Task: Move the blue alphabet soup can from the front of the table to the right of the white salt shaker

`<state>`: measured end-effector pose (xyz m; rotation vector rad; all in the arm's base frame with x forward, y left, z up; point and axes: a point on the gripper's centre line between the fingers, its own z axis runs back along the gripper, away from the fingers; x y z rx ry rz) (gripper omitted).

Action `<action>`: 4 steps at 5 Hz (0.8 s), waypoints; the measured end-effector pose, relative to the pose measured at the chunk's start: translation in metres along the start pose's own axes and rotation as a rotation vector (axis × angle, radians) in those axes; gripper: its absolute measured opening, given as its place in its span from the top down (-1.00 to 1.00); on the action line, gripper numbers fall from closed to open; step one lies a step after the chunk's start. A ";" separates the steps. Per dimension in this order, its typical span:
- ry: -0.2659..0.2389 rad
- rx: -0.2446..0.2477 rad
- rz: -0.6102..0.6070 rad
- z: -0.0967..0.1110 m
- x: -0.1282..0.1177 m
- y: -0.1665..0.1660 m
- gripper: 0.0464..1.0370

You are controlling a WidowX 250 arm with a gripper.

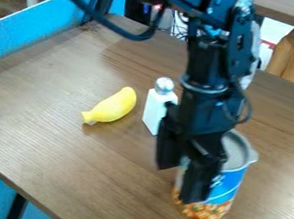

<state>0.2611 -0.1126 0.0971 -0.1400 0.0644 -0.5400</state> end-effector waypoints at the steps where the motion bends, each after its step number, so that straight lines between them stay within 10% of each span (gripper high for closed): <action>1: -0.007 -0.018 0.020 -0.009 0.021 0.009 -0.93; 4: -0.184 0.120 0.035 0.017 0.032 0.024 -0.93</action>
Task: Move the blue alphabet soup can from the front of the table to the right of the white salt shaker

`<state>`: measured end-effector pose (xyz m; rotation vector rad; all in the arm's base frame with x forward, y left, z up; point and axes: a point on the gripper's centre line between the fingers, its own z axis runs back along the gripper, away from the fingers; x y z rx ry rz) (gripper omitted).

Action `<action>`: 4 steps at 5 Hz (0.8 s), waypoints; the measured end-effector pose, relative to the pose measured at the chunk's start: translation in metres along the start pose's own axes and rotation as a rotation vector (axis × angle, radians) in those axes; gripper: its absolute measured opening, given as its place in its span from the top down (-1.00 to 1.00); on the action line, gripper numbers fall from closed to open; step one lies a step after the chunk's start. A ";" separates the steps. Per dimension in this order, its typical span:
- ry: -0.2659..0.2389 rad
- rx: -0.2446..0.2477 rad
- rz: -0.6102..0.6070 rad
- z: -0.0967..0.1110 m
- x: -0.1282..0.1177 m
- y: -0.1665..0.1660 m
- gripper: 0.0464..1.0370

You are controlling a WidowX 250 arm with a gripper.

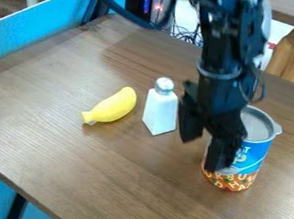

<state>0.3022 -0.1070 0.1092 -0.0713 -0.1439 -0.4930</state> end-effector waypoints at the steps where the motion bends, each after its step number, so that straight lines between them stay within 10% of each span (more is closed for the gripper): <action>1: -0.052 0.040 0.030 0.031 -0.036 -0.003 -0.93; 4: 0.044 0.126 0.185 0.048 -0.084 0.063 -0.93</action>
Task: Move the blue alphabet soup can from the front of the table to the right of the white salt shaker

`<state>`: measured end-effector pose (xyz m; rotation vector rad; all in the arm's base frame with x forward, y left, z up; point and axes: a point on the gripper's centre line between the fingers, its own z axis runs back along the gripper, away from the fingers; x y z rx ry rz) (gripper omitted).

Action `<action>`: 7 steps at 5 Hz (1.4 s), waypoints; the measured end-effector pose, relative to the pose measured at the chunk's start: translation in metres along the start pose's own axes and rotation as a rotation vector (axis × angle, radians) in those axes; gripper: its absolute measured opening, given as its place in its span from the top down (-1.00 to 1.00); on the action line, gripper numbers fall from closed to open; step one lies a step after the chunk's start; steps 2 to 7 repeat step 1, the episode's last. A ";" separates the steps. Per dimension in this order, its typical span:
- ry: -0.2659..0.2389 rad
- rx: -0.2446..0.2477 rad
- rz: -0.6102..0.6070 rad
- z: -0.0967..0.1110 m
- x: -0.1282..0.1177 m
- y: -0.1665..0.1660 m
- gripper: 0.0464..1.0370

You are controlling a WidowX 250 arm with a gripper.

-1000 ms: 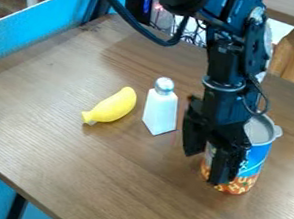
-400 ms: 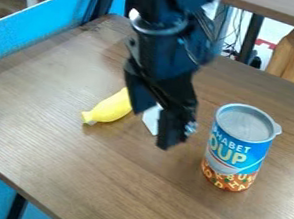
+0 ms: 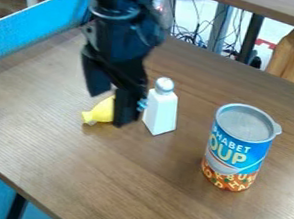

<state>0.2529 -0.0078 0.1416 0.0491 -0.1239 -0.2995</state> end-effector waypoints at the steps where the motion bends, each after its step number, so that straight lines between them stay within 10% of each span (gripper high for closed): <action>1: 0.014 -0.007 0.039 -0.004 0.004 0.023 -0.93; 7: 0.014 -0.007 0.039 -0.004 0.004 0.023 -0.93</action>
